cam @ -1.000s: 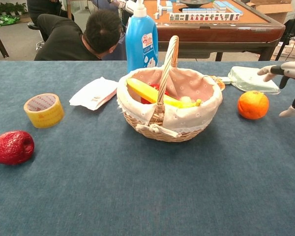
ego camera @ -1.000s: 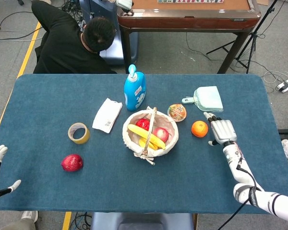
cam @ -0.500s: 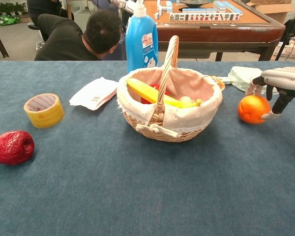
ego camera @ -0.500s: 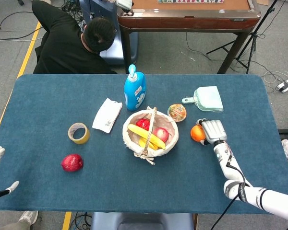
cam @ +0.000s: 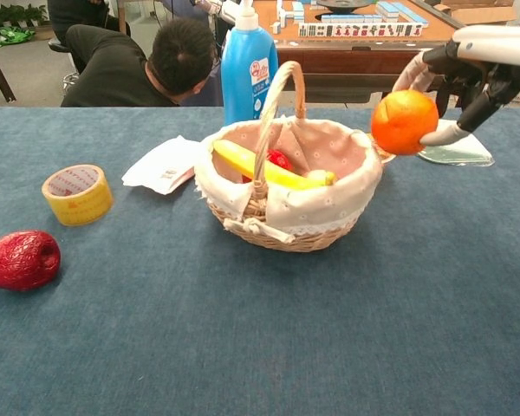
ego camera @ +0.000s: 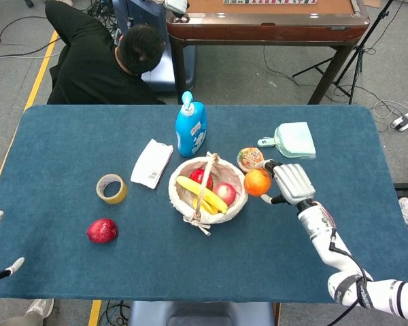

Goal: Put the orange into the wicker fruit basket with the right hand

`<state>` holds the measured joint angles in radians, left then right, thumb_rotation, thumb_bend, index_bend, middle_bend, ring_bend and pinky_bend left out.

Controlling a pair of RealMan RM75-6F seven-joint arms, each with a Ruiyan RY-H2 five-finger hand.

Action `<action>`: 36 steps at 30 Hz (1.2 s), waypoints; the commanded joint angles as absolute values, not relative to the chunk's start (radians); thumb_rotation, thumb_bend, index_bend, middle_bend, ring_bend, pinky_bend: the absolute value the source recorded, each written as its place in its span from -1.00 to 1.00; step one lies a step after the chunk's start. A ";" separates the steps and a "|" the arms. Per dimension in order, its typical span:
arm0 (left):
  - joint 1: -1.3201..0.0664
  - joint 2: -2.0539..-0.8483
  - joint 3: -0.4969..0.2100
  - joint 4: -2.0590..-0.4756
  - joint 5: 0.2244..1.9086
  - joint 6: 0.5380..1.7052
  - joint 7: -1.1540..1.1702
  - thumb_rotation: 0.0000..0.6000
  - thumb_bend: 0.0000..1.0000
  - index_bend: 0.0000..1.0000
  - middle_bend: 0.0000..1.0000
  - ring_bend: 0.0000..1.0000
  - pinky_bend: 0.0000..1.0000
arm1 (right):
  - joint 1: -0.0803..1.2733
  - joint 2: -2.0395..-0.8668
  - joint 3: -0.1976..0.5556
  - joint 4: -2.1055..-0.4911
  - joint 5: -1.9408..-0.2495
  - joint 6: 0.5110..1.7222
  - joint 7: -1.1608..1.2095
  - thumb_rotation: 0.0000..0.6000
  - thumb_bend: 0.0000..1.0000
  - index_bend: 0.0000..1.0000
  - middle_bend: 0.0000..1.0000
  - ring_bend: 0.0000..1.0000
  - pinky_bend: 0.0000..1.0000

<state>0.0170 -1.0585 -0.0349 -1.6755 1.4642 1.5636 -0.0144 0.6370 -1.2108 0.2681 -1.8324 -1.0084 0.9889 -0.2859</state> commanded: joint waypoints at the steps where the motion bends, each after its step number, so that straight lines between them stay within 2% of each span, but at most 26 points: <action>1: 0.020 -1.058 -0.034 -1.673 1.464 1.565 -0.019 1.00 -0.66 -0.91 -1.00 -1.00 -0.83 | 0.650 -1.194 0.284 -1.869 -1.027 0.996 -0.276 1.00 -0.43 -0.05 -0.07 -0.16 0.13; 5: 0.025 -1.056 -0.034 -1.666 1.460 1.568 -0.028 1.00 -0.66 -0.91 -1.00 -1.00 -0.84 | 0.678 -1.213 0.280 -1.868 -0.998 0.989 -0.307 1.00 -0.43 -0.06 -0.13 -0.16 0.13; 7: 0.025 -1.055 -0.034 -1.663 1.458 1.567 -0.031 1.00 -0.66 -0.91 -1.00 -1.00 -0.84 | 0.697 -1.229 0.271 -1.860 -0.987 0.976 -0.328 1.00 -0.43 -0.19 -0.23 -0.18 0.13; 12: 0.027 -1.057 -0.035 -1.660 1.461 1.571 -0.034 1.00 -0.66 -0.91 -1.00 -1.00 -0.83 | 0.728 -1.250 0.254 -1.848 -0.967 0.953 -0.355 1.00 -0.43 -0.89 -0.67 -0.34 0.13; 14: 0.028 -1.057 -0.036 -1.658 1.459 1.570 -0.034 1.00 -0.66 -0.91 -1.00 -1.00 -0.83 | 0.735 -1.254 0.250 -1.843 -0.967 0.950 -0.354 1.00 -0.43 -1.00 -0.81 -0.42 0.13; 17: 0.028 -1.057 -0.036 -1.657 1.461 1.570 -0.034 1.00 -0.66 -0.91 -1.00 -1.00 -0.83 | 0.737 -1.256 0.245 -1.841 -0.978 0.952 -0.342 1.00 -0.43 -1.00 -0.92 -0.49 0.13; 22: 0.026 -1.056 -0.038 -1.657 1.462 1.567 -0.034 1.00 -0.66 -0.91 -1.00 -1.00 -0.83 | 0.701 -1.224 0.234 -1.867 -1.032 1.015 -0.318 1.00 -0.43 -1.00 -0.96 -0.51 0.13; 28: 0.019 -1.061 -0.041 -1.651 1.462 1.559 -0.036 1.00 -0.66 -0.91 -1.00 -1.00 -0.83 | 0.574 -1.168 0.180 -1.888 -1.150 1.210 -0.314 1.00 -0.43 -1.00 -0.84 -0.50 0.13; 36: 0.007 -1.070 -0.044 -1.647 1.468 1.546 -0.035 1.00 -0.66 -0.91 -1.00 -1.00 -0.84 | 0.398 -1.082 0.101 -1.861 -1.268 1.389 -0.210 1.00 -0.43 -1.00 -0.72 -0.48 0.13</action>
<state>0.0076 -1.0696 -0.0442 -1.6477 1.4673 1.5464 -0.0357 0.4405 -1.1104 0.1291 -1.8751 -1.2316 1.3485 -0.2454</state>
